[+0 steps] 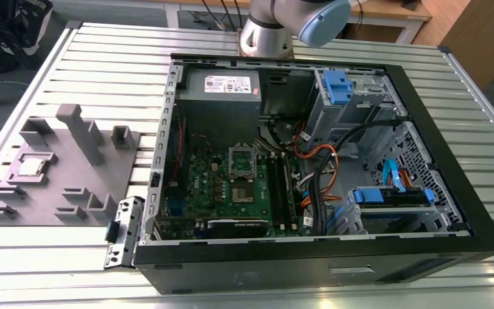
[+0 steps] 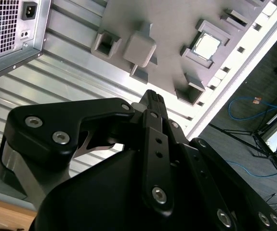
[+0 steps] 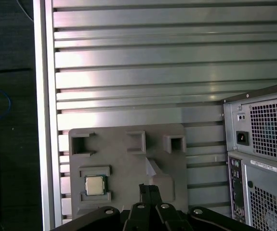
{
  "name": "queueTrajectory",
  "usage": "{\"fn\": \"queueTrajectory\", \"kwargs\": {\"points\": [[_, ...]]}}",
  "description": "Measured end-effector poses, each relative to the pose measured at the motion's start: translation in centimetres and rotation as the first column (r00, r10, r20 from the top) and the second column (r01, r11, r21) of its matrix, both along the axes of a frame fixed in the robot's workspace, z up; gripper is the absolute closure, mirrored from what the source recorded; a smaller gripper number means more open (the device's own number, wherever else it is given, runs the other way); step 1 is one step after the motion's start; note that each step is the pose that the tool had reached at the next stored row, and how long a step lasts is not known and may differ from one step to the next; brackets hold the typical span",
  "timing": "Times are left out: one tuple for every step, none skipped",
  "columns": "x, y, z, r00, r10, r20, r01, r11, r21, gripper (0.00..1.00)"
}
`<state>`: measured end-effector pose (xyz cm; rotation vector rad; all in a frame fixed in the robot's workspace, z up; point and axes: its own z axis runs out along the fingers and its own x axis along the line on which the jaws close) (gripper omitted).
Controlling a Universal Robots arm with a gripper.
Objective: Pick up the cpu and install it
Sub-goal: 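Reach for the cpu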
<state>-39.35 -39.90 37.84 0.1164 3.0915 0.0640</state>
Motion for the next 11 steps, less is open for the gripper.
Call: {"fn": "queueTrajectory", "kwargs": {"points": [[-0.08, 0.0, 0.0, 1.0, 0.0, 0.0, 0.0, 1.0, 0.0, 0.89], [-0.19, 0.0, -0.01, 1.0, 0.0, 0.0, 0.0, 1.0, 0.0, 0.89], [-0.2, 0.0, -0.01, 1.0, 0.0, 0.0, 0.0, 1.0, 0.0, 0.89], [-0.21, 0.0, -0.01, 1.0, 0.0, 0.0, 0.0, 1.0, 0.0, 0.89], [-0.21, 0.0, -0.01, 1.0, 0.0, 0.0, 0.0, 1.0, 0.0, 0.89], [-0.21, 0.0, -0.01, 1.0, 0.0, 0.0, 0.0, 1.0, 0.0, 0.89], [-0.21, 0.0, -0.01, 1.0, 0.0, 0.0, 0.0, 1.0, 0.0, 0.89], [-0.21, 0.0, -0.01, 1.0, 0.0, 0.0, 0.0, 1.0, 0.0, 0.89], [-0.22, 0.0, -0.01, 1.0, 0.0, 0.0, 0.0, 1.0, 0.0, 0.89], [-0.22, 0.0, -0.01, 1.0, 0.0, 0.0, 0.0, 1.0, 0.0, 0.89], [-0.22, 0.0, -0.01, 1.0, 0.0, 0.0, 0.0, 1.0, 0.0, 0.89]]}}
